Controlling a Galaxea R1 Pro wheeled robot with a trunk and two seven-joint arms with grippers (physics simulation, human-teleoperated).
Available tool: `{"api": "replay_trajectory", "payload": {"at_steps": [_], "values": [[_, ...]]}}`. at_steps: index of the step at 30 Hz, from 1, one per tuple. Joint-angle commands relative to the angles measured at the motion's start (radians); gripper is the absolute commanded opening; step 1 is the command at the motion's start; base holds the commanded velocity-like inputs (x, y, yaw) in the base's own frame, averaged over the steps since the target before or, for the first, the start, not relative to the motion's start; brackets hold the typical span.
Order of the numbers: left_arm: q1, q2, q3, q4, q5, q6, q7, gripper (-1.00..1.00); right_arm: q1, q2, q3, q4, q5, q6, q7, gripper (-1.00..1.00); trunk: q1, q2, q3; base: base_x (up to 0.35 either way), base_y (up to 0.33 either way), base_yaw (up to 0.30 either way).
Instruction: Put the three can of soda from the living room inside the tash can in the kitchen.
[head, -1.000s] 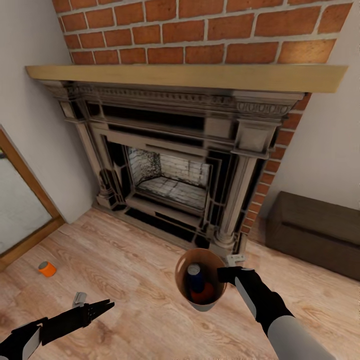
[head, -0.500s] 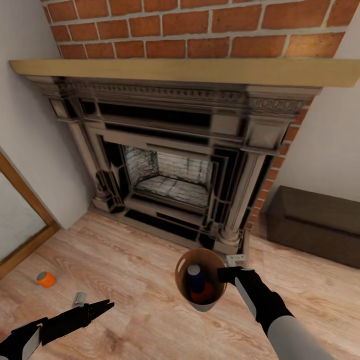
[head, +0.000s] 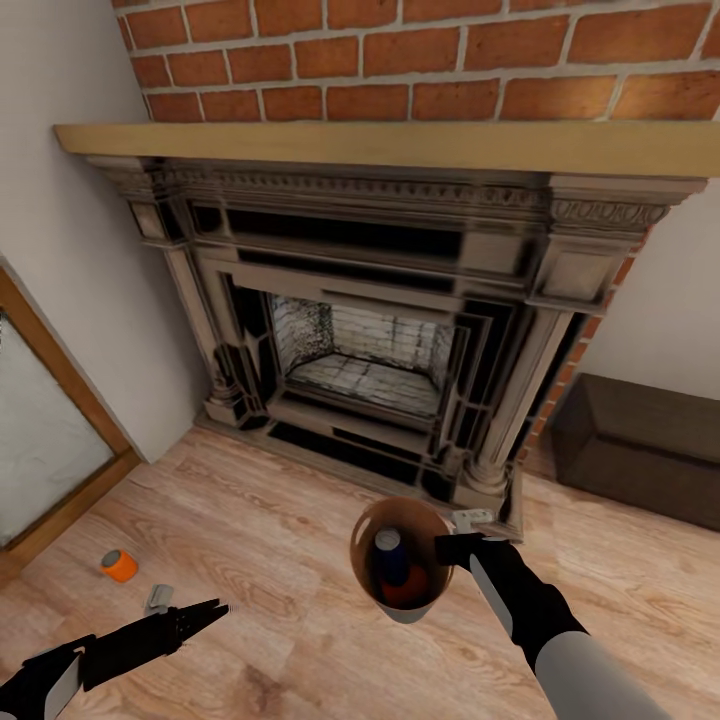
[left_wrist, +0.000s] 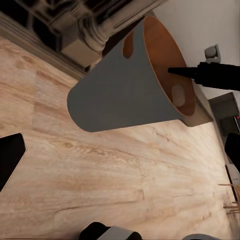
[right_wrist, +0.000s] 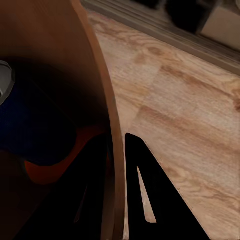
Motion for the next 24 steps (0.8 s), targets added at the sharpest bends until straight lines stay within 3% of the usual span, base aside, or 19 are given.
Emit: {"api": "replay_trajectory", "payload": {"at_steps": [1, 9, 18, 24], "values": [[0.000, 0.000, 0.000, 0.000, 0.000, 0.000, 0.000, 1.00, 0.000, 0.000, 0.000, -0.001, -0.009, 0.000, 0.006, -1.00, 0.000, 0.000, 0.000, 0.000, 0.317, 0.000], [0.000, 0.000, 0.000, 0.000, 0.000, 0.000, 0.000, 1.00, 0.000, 0.002, 0.000, -0.001, -0.009, 0.002, 0.007, -1.00, 0.000, 0.000, 0.001, 0.000, 0.317, -0.015], [0.000, 0.000, 0.000, -0.001, 0.000, 0.000, 0.000, 1.00, 0.000, 0.003, 0.000, 0.000, -0.009, 0.003, 0.008, -1.00, 0.000, 0.000, 0.001, 0.000, 0.318, -0.213], [0.000, 0.000, 0.000, 0.000, 0.000, 0.000, 0.000, 1.00, 0.000, 0.003, 0.015, 0.000, -0.009, 0.003, 0.008, -1.00, 0.000, 0.000, 0.001, 0.000, 0.319, -0.082]]}}
